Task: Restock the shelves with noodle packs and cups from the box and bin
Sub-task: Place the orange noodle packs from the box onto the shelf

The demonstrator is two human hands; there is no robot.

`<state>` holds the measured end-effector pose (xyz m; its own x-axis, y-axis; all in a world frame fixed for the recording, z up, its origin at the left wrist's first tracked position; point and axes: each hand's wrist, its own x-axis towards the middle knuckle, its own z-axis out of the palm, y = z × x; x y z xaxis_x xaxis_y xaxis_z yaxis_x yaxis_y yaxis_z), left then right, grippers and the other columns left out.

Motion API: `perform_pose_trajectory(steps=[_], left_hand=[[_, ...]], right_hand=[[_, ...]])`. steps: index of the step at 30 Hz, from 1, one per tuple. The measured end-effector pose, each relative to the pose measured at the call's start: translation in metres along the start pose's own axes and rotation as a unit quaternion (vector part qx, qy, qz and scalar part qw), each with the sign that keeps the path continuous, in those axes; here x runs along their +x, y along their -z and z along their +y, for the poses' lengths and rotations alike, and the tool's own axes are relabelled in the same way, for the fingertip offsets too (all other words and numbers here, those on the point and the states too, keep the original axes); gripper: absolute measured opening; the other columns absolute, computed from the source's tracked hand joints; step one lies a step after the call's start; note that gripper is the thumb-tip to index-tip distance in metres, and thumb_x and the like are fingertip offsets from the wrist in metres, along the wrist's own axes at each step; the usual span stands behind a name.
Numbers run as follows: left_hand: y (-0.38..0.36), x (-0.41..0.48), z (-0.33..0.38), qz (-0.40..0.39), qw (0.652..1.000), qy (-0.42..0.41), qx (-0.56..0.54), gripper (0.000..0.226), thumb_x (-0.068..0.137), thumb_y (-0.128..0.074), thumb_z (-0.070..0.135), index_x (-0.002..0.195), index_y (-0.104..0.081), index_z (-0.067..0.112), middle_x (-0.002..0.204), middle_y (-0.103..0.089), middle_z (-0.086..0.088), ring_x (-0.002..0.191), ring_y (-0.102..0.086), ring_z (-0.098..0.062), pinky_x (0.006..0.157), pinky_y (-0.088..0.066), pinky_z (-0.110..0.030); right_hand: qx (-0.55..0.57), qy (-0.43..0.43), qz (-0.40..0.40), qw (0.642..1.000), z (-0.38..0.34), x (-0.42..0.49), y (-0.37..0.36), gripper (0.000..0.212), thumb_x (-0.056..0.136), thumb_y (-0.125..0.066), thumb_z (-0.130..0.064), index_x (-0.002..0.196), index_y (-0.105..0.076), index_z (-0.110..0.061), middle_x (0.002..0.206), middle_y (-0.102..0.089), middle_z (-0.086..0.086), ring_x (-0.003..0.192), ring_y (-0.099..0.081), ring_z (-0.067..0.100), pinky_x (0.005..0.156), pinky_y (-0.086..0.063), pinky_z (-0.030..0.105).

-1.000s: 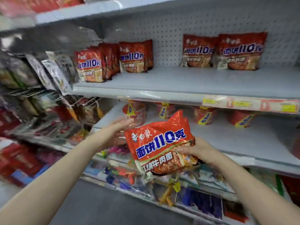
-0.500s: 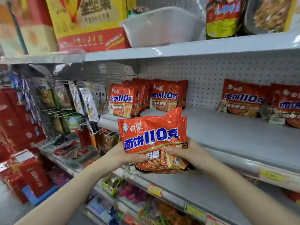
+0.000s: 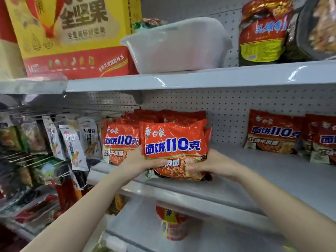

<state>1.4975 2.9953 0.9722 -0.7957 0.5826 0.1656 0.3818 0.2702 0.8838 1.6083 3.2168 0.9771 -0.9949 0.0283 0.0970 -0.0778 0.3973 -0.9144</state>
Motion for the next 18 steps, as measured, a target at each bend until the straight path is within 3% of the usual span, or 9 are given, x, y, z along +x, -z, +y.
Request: perform_pose_trajectory(steps=[4,8,10,12,14,18], left_hand=[[0.0,0.048,-0.017,-0.028,0.999,-0.025,0.018,0.048,0.072,-0.086,0.032,0.104,-0.05,0.039,0.096,-0.069,0.023,0.085,-0.065,0.014,0.087,-0.05,-0.018],[-0.01,0.089,-0.035,-0.012,0.998,-0.064,0.026,0.063,0.071,-0.089,0.027,0.118,-0.048,0.037,0.111,-0.066,0.02,0.098,-0.063,0.01,0.098,-0.05,-0.025],[-0.018,0.102,-0.043,0.025,0.997,-0.073,0.019,0.081,0.07,-0.089,0.029,0.135,-0.041,0.029,0.123,-0.062,0.015,0.112,-0.059,-0.002,0.105,-0.045,-0.031],[-0.026,0.11,-0.046,0.041,0.996,-0.08,0.004,0.086,0.073,-0.087,0.024,0.142,-0.034,0.025,0.127,-0.058,0.012,0.12,-0.055,-0.009,0.103,-0.041,-0.029],[-0.031,0.116,-0.045,0.052,0.995,-0.089,-0.001,0.088,0.076,-0.084,0.018,0.144,-0.029,0.023,0.131,-0.056,0.008,0.124,-0.052,-0.012,0.104,-0.038,-0.029],[-0.038,0.125,-0.047,0.067,0.993,-0.093,0.014,0.109,0.079,-0.082,0.021,0.155,-0.004,0.02,0.148,-0.043,0.0,0.137,-0.042,-0.016,0.115,-0.034,-0.037]], right_hand=[[-0.065,-0.007,0.052,0.997,0.017,0.036,0.011,0.055,0.076,-0.079,0.001,0.119,-0.053,-0.021,0.1,-0.063,-0.02,0.077,-0.06,-0.022,0.068,-0.042,-0.001],[-0.098,-0.005,0.091,0.991,0.032,0.065,0.018,0.062,0.073,-0.083,0.0,0.126,-0.054,-0.015,0.111,-0.066,-0.007,0.081,-0.06,-0.021,0.074,-0.045,0.002],[-0.11,-0.005,0.102,0.989,0.04,0.076,0.02,0.06,0.072,-0.082,0.001,0.122,-0.055,-0.016,0.11,-0.067,-0.006,0.086,-0.064,-0.014,0.077,-0.049,0.007],[-0.111,-0.015,0.123,0.986,0.047,0.084,0.021,0.061,0.068,-0.086,-0.002,0.12,-0.058,-0.015,0.112,-0.069,-0.003,0.1,-0.068,0.004,0.088,-0.055,0.022],[-0.101,-0.026,0.147,0.984,0.053,0.091,0.023,0.071,0.061,-0.092,-0.011,0.122,-0.058,-0.015,0.114,-0.07,0.0,0.108,-0.067,0.016,0.097,-0.053,0.036],[-0.124,-0.076,0.184,0.972,0.059,0.099,0.027,0.111,0.046,-0.099,-0.034,0.133,-0.033,-0.011,0.122,-0.06,-0.003,0.114,-0.06,0.013,0.103,-0.049,0.034]])
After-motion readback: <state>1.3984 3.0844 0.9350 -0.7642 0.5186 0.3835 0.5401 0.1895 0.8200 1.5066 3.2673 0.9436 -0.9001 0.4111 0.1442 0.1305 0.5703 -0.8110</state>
